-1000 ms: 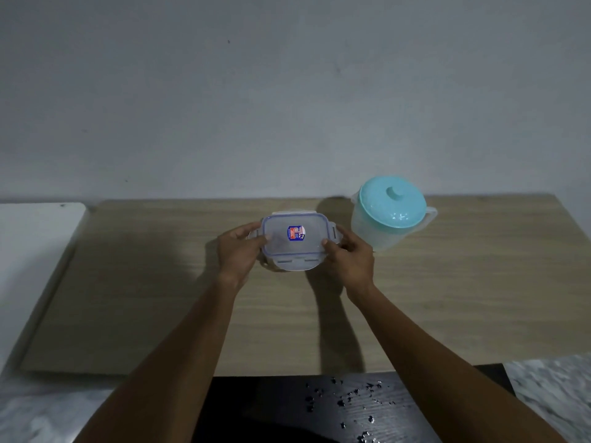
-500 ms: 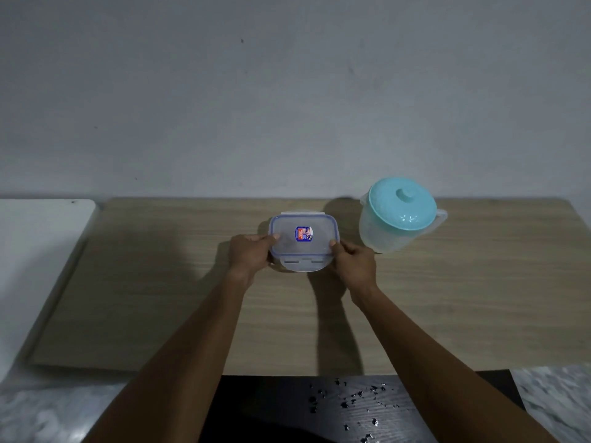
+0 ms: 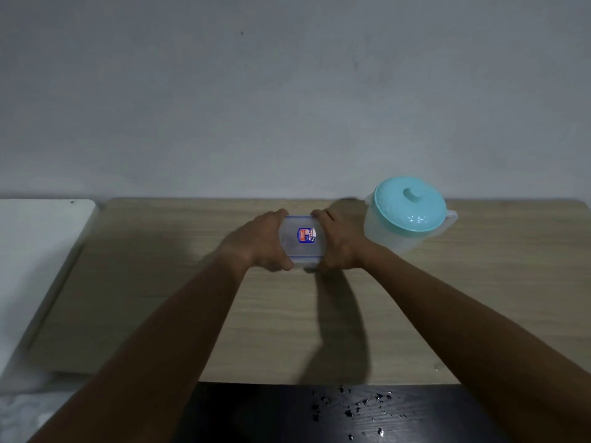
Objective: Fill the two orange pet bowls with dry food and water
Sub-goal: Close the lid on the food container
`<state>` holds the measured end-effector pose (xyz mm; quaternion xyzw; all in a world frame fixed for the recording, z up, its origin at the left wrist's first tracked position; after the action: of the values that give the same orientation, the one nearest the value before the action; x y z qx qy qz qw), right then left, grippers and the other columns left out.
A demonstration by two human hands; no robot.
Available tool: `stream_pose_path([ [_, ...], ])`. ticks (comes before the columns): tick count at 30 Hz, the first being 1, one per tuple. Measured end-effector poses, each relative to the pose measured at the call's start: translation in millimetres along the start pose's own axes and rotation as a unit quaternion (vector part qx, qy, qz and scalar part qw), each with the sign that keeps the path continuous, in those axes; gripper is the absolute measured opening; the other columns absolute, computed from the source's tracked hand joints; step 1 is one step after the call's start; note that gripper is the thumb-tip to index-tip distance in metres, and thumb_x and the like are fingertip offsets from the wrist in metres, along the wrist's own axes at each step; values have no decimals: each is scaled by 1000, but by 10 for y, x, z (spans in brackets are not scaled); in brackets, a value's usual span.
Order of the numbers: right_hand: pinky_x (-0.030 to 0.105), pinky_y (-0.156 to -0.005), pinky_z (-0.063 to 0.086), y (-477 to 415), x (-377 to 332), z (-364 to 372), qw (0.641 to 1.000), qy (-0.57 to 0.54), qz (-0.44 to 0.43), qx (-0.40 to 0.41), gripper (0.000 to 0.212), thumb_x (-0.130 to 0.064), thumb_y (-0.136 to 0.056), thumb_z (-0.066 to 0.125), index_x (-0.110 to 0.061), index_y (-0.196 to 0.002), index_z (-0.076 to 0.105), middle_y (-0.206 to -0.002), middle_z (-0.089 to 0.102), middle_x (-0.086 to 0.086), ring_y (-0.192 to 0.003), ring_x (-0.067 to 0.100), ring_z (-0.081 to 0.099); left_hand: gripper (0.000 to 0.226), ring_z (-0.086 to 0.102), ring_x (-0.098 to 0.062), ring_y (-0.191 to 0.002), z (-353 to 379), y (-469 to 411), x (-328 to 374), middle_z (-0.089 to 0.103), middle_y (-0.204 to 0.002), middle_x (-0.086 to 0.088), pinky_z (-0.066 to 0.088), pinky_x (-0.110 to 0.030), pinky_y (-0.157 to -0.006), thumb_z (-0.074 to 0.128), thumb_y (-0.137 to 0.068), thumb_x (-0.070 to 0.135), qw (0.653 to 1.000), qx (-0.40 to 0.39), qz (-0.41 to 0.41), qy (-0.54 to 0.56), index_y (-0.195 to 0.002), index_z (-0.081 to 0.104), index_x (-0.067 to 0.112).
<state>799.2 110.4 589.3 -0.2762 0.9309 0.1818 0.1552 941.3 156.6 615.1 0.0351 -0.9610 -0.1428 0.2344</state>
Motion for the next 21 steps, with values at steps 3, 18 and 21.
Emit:
stream_pose_path([
  [3,36,-114,35,66,36,55,999,-34,-1,17,134,-46,-57,94,-14,-160,15,-157,24,15,-144,33,34,108,60,-19,-107,65,76,-65,54,-130,3,59,-39,-78,84,-40,34,996,20,-12,82,-136,38,27],
  [18,33,-84,59,1160,201,285,882,-392,94,243,65,-28,-67,89,-29,-127,66,-104,73,-13,-88,-1,69,70,71,-11,-85,401,1017,-77,75,-97,4,59,-35,-78,94,-48,30,927,207,-111,293,-113,69,24],
  [21,23,-80,57,1354,148,295,878,-402,97,241,72,-21,-68,90,-25,-134,62,-111,72,-10,-92,-1,68,66,71,-12,-85,426,1248,16,75,-97,4,60,-39,-77,93,-51,31,925,215,-106,295,-111,69,24],
])
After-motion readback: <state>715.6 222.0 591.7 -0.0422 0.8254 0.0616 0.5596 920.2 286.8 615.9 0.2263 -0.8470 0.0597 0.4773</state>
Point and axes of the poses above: each hand's wrist, its own y-axis away from the middle knuckle, its own z-axis out of the palm, x = y × z, the point moved 9 cm from there along -y, towards the middle knuckle
